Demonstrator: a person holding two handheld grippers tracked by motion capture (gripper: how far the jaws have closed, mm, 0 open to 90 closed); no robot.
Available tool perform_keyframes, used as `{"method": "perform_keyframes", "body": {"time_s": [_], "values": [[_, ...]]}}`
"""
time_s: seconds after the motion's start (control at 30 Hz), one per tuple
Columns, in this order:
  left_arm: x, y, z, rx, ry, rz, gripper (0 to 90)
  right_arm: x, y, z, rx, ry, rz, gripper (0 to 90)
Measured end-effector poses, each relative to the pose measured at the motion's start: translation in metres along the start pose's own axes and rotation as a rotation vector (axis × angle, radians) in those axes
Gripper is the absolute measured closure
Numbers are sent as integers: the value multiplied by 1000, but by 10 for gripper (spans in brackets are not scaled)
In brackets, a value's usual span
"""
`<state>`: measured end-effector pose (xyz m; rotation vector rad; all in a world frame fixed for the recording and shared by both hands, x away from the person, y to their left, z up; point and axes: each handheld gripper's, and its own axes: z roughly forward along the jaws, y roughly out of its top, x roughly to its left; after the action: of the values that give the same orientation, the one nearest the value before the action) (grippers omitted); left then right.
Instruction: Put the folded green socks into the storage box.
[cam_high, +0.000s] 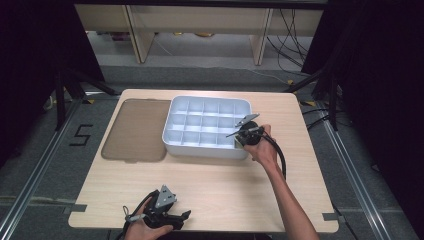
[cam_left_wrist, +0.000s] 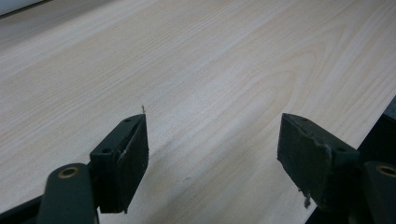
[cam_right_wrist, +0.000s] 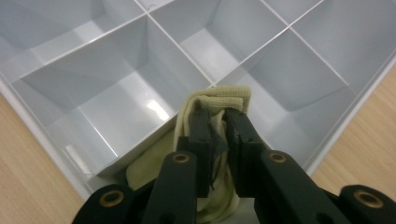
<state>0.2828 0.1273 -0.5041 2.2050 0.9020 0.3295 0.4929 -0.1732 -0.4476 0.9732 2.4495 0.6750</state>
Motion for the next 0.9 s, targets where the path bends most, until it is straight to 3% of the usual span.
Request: {"method": "perform_keyframes", "body": {"time_s": [0.03,0.1,0.13,0.23,0.33,0.53,0.63,0.7,0.73,0.9], "values": [[-1,0,1,-2,-6,-21,246,0,0,2,8,0,-1,816],[0,0,0,-1,-2,-2,246,0,1,4,20,6,-9,817],[-3,0,2,-25,-5,-47,246,2,1,5,42,13,5,818],[-3,-1,3,-27,2,-52,246,4,1,8,64,10,-10,819],[-2,0,1,-8,-4,-28,246,3,1,11,79,25,-10,818],[-3,-1,2,-26,-7,-47,246,1,1,11,79,39,-11,817],[-3,0,2,-28,7,-47,247,-2,0,6,44,52,7,815],[-2,0,2,-23,5,-26,246,-3,0,1,23,51,24,813],[-3,0,2,-23,3,-44,247,-4,0,-2,12,60,31,811],[-2,0,2,-27,5,-44,247,-12,-1,-16,-41,72,59,805]]}}
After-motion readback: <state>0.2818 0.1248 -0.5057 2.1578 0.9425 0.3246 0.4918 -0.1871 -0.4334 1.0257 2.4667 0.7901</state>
